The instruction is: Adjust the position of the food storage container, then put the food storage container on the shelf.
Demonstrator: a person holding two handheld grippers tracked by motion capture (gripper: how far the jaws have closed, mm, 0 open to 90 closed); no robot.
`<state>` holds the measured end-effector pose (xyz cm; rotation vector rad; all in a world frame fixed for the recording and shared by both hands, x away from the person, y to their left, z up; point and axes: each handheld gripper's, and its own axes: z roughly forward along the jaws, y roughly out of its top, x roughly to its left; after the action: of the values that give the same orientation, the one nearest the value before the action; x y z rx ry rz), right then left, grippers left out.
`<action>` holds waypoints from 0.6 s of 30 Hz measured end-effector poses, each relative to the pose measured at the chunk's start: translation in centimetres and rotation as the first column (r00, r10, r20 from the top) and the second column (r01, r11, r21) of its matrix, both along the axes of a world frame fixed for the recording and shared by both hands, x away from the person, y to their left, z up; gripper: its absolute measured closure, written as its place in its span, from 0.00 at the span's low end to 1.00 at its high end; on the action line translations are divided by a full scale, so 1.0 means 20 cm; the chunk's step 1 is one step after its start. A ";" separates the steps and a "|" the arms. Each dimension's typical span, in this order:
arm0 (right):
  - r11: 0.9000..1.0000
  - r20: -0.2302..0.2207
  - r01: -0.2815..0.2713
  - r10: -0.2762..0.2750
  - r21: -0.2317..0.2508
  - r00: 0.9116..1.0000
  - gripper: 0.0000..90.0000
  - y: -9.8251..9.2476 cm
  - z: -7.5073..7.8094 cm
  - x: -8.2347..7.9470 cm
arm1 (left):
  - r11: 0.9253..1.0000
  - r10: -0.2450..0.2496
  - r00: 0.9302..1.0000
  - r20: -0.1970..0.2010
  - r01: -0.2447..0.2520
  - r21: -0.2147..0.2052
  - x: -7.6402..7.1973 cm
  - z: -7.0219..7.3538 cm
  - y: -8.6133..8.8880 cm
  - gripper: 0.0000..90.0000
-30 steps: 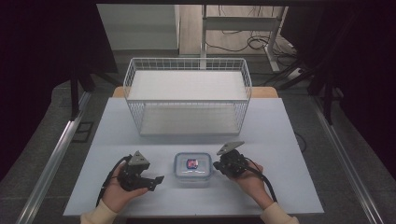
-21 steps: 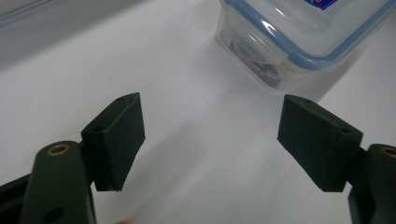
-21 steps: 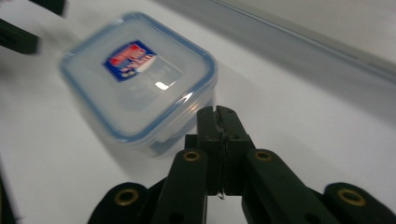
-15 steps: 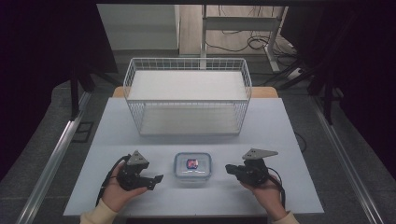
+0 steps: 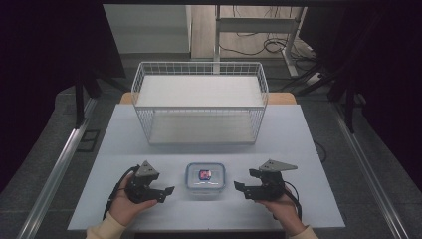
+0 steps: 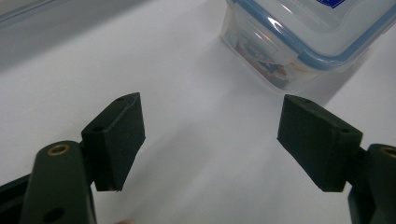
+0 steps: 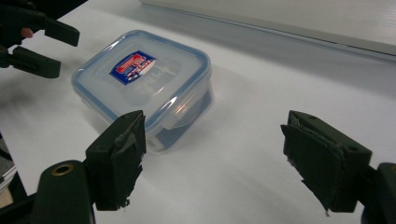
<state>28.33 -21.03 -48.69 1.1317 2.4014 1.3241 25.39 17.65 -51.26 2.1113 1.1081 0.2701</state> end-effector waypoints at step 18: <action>0.999 -0.025 -0.016 0.017 0.037 1.000 0.21 0.00 0.01 0.00 | 0.997 0.054 0.998 0.032 -0.052 -0.065 0.02 0.01 0.03 0.24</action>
<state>28.37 -21.00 -48.45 1.1473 2.4187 1.3730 25.73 18.34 -50.97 2.0160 1.1393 0.2906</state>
